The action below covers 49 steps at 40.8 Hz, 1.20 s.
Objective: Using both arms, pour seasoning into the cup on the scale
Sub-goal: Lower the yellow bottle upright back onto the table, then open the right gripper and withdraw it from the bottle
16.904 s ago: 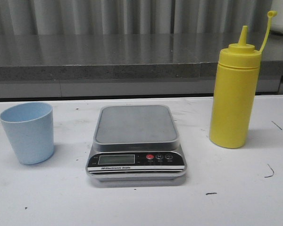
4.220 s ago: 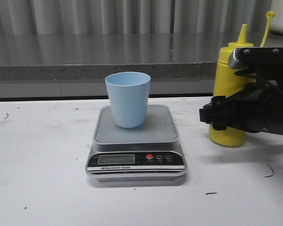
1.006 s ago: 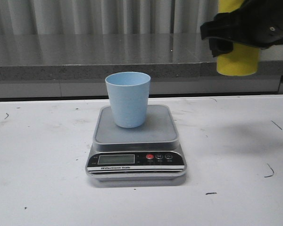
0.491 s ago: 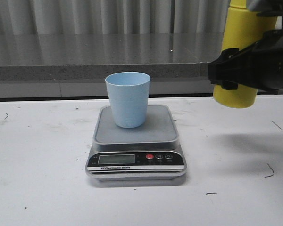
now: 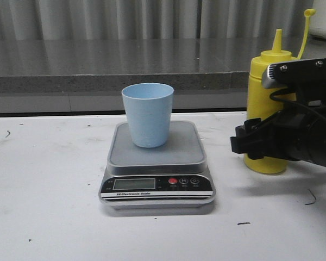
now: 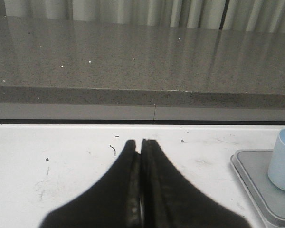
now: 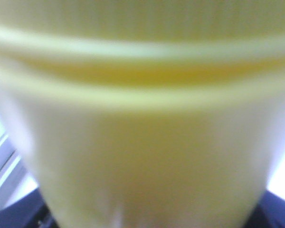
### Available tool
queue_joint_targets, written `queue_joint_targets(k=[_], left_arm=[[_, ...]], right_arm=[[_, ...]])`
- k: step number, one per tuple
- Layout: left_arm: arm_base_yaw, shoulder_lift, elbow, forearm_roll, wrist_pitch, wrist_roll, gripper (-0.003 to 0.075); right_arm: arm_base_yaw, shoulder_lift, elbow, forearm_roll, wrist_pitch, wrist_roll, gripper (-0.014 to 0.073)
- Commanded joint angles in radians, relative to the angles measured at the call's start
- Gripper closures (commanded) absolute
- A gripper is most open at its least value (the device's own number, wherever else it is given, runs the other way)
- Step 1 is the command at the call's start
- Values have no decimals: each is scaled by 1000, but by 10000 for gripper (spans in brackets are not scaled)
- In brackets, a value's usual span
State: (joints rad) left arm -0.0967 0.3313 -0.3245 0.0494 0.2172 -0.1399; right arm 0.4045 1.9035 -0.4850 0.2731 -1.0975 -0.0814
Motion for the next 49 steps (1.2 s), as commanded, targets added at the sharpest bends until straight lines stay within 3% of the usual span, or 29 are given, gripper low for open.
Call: queue_joint_targets(k=[1,16,19,26,40,49], left_arm=[[0,8,-26,-6,-90,-8,740],[0,8,-26,-6,-90,-8,740],[0,8,-26,-6,-90,-8,740],[0,8,-26,-6,-90,-8,740],[0,8,-26,-6,-90,-8,740],[0,8,-26,-6,-90,-8,740]], right_arm=[[-4,-39,-19,-8,-188,1,323],[-4,-40,-19,-8,-188,1,310],[-4,-40,-19,-8,-188,1,236],[-4,-40,-19,-8,-188,1,-32],[-4,-44,4,-8,-189,1,-14],[-4,-139,132,-8,-189,2,-14]])
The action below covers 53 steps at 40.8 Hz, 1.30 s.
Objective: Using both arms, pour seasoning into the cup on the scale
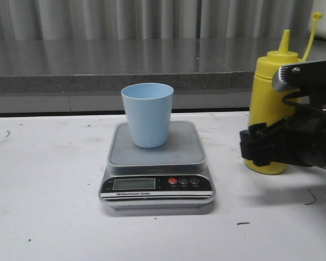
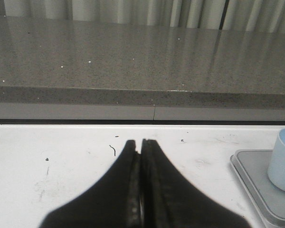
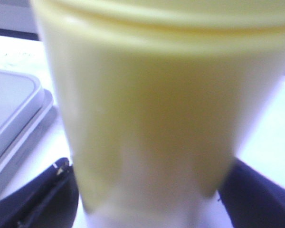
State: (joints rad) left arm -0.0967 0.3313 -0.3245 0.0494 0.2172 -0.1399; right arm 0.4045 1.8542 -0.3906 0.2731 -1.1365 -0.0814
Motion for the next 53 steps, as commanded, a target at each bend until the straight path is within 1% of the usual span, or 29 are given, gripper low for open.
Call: queue_joint_targets(k=[1,13,16,18,22,23,25,27,29,31,33,38,40,42,45,46,48,53], left_arm=[[0,8,-26,-6,-90,-8,740],[0,8,-26,-6,-90,-8,740],[0,8,-26,-6,-90,-8,740],[0,8,-26,-6,-90,-8,740],[0,8,-26,-6,-90,-8,740],[0,8,-26,-6,-90,-8,740],[0,8,-26,-6,-90,-8,740],[0,8,-26,-6,-90,-8,740],[0,8,-26,-6,-90,-8,740],[0,8,-26,-6,-90,-8,740],[0,8,-26,-6,-90,-8,740],[0,8,-26,-6,-90,-8,740],[0,8,-26,-6,-90,-8,740],[0,8,-26,-6,-90,-8,740],[0,8,-26,-6,-90,-8,740],[0,8,-26,-6,-90,-8,740],[0,8,-26,-6,-90,-8,740],[0,8,-26,-6,-90,-8,740]], right_arm=[[-4,-110,51,-8,-150,2,-14],[-4,-359,207,-10,-148,2,-8],[-3,-433,230,-10,-124,2,40],[-2,-496,239,-10,-94,2,103],[-2,-633,243,-7,46,2,263],[-2,-690,242,-5,109,2,330],[-2,-773,242,-3,184,2,412],[-2,-855,241,3,277,1,475],[-2,-931,236,17,359,0,517],[-2,-1016,223,40,452,-16,540],[-3,-1085,206,55,536,-50,545],[-3,-1234,144,82,761,-205,545],[-3,-1275,116,92,857,-247,551],[-4,-1312,86,96,963,-271,587],[-4,-1351,52,96,1091,-273,711],[-4,-1364,45,96,1123,-273,695],[-4,-1385,33,95,1161,-273,692],[-4,-1426,29,95,1156,-273,692]])
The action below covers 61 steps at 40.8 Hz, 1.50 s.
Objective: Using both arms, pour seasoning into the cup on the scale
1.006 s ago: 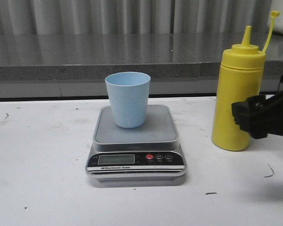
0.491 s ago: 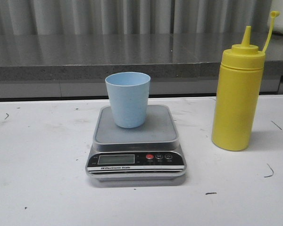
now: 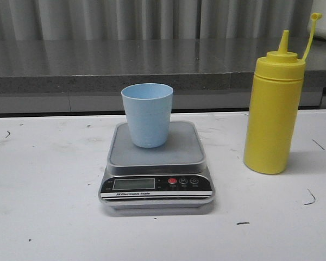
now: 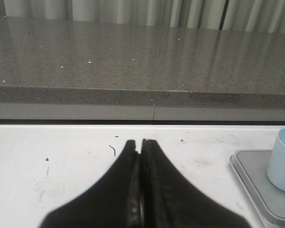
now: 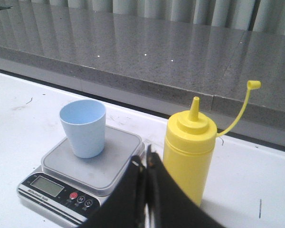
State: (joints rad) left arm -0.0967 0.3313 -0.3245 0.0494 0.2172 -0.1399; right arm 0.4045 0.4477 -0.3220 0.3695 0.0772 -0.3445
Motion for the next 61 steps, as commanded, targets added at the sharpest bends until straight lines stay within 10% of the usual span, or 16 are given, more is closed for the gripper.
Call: queue_joint_targets(k=[1,38,61], left_arm=[[0,8,-26,-6,-90,-8,740],[0,8,-25,-6,-97,-8,740],[116,-355,326,-49,-166,-8,740]], right_arm=[[-4,-27,-40,-2,-64,-10,692],[-4,-35,-40,-2,-83,-10,692],[-4,-35,-40,-2,-83,-10,692]])
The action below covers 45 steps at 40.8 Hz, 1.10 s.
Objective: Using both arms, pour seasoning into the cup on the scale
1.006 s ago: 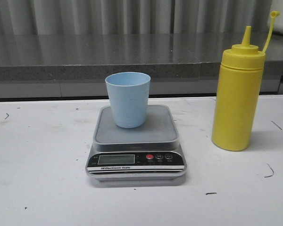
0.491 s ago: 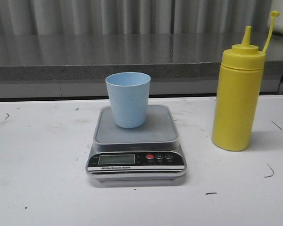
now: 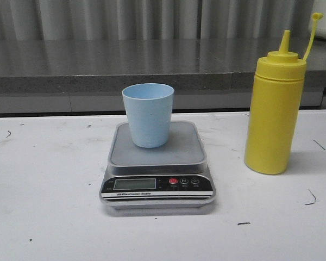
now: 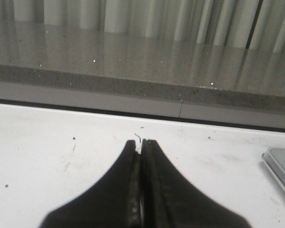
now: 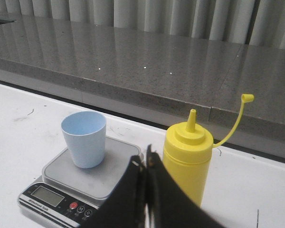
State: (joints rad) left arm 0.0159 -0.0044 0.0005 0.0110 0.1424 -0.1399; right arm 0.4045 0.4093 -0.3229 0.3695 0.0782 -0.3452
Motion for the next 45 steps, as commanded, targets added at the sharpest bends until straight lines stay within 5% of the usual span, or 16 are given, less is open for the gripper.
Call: queue_joint_targets(k=[1,45], left_arm=[[4,-16,8,-11,-92,-8,740],[4,-16,28,-11,-69,-8,740]], right_arm=[[-4,3,-39,-2,-84,-9,692],[-4,3,-39,-2,-84,-9,692]])
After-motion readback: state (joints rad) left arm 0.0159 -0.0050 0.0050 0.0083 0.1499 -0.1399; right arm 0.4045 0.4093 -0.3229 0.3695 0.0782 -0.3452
